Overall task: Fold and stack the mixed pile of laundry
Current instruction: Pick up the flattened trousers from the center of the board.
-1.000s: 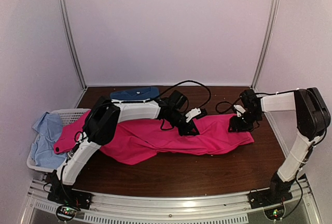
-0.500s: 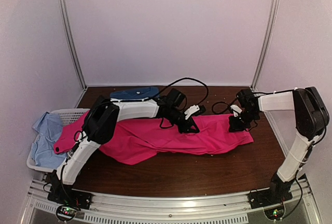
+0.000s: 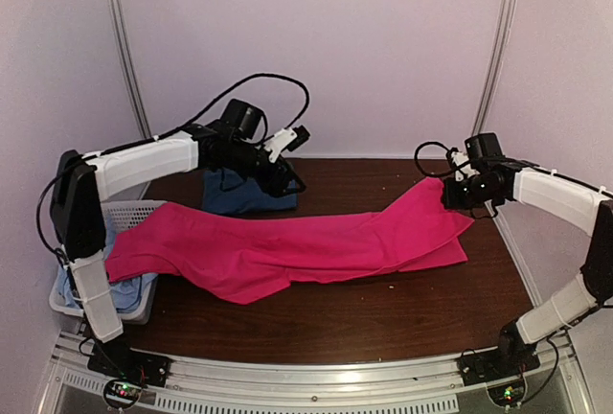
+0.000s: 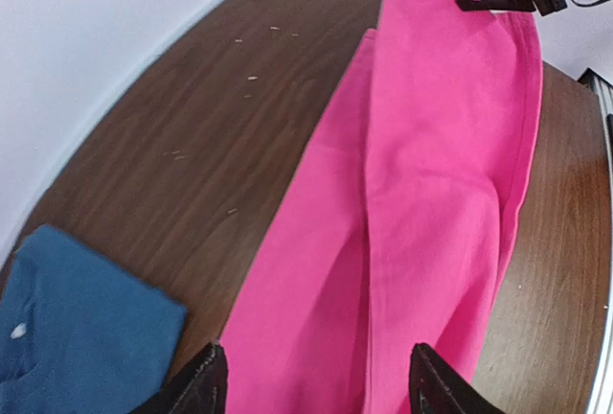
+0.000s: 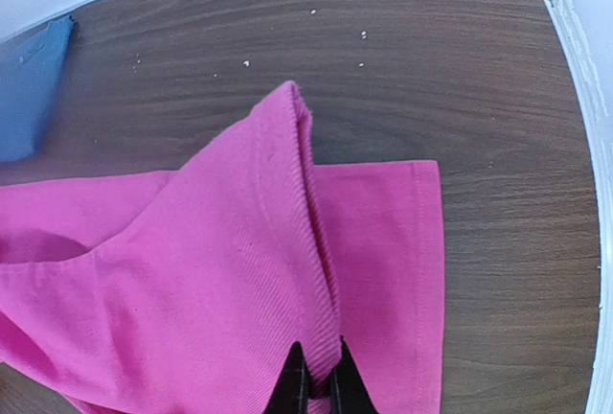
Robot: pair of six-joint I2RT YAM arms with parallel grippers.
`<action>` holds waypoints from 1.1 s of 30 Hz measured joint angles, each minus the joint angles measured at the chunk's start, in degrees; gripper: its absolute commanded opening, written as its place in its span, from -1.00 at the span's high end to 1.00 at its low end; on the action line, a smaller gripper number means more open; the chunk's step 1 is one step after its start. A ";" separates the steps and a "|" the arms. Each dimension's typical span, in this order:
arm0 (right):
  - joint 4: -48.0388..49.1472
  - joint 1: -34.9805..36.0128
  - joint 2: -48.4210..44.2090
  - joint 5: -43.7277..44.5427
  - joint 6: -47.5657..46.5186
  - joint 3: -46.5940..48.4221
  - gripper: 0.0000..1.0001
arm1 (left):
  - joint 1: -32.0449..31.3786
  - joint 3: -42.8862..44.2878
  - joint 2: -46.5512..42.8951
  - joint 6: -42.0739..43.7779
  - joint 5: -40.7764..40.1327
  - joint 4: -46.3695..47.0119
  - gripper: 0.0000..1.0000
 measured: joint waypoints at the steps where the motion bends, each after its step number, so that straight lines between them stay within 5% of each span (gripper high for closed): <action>1: 0.09 -0.20 -0.52 0.61 0.33 -0.07 1.00 | 1.31 -2.29 -3.61 0.22 -1.29 -0.46 -0.26; 5: 1.16 -0.66 -4.42 3.17 1.79 -3.10 1.00 | 6.10 -10.62 -12.00 0.33 -6.19 -2.47 -0.22; 11: 2.95 -1.14 -9.22 4.68 3.87 -8.98 1.00 | 8.98 -20.81 -12.41 2.71 -15.34 -9.01 -0.04; 26: 5.51 -1.14 -10.19 4.61 5.16 -13.62 1.00 | 8.98 -10.71 -0.37 16.33 -26.99 -20.31 0.10; 33: 5.68 -1.14 -10.62 4.61 5.16 -13.62 1.00 | 10.12 -9.01 3.41 18.38 -28.76 -22.47 0.34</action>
